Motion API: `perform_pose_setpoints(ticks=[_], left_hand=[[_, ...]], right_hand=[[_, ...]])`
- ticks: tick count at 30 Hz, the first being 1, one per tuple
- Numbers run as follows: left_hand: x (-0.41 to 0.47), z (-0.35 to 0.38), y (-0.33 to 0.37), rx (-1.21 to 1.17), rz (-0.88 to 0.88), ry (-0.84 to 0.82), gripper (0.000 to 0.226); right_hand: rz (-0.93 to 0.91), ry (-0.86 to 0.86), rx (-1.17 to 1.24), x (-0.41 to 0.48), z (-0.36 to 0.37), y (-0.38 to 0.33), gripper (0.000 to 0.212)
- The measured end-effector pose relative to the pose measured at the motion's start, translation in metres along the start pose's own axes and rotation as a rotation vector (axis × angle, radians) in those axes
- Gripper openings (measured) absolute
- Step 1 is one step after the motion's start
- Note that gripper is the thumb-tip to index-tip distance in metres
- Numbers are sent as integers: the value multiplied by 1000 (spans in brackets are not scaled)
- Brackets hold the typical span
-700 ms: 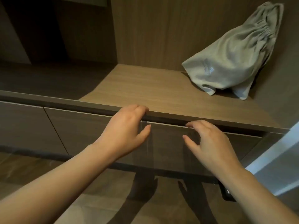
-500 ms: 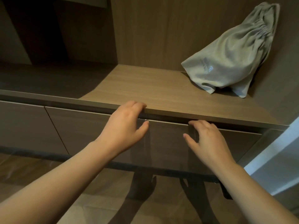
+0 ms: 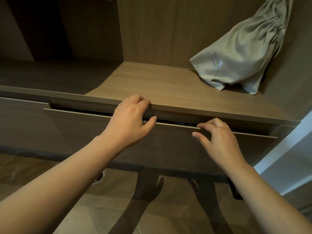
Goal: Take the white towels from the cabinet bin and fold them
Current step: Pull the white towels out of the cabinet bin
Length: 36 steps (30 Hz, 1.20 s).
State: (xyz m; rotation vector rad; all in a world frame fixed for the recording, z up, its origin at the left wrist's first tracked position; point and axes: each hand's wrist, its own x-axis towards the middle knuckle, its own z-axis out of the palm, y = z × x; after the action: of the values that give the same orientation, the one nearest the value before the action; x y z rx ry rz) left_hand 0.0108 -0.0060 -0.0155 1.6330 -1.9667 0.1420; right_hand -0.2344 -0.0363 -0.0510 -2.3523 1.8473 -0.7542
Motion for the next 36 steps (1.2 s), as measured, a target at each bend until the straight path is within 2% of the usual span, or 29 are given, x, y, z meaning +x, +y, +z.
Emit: perform_pose_setpoints(ticks=[3, 15, 20, 27, 33, 36], left_hand=[[-13, 1, 1, -62, 0, 17, 55], [-43, 13, -5, -35, 0, -253, 40], [-48, 16, -8, 8, 59, -275, 30], [-76, 10, -10, -38, 107, -372, 33], [-93, 13, -13, -292, -36, -455, 36], [-102, 21, -16, -340, -94, -543, 40]], right_hand=[[-18, -1, 5, -3, -1, -1, 42], [-116, -11, 7, -40, -3, 12, 27], [-133, -81, 91, -48, -8, 16, 21], [-119, -214, 153, -83, -7, 20, 24], [-80, -239, 210, -108, -7, 21, 29], [-47, -263, 242, -122, -4, 27, 33]])
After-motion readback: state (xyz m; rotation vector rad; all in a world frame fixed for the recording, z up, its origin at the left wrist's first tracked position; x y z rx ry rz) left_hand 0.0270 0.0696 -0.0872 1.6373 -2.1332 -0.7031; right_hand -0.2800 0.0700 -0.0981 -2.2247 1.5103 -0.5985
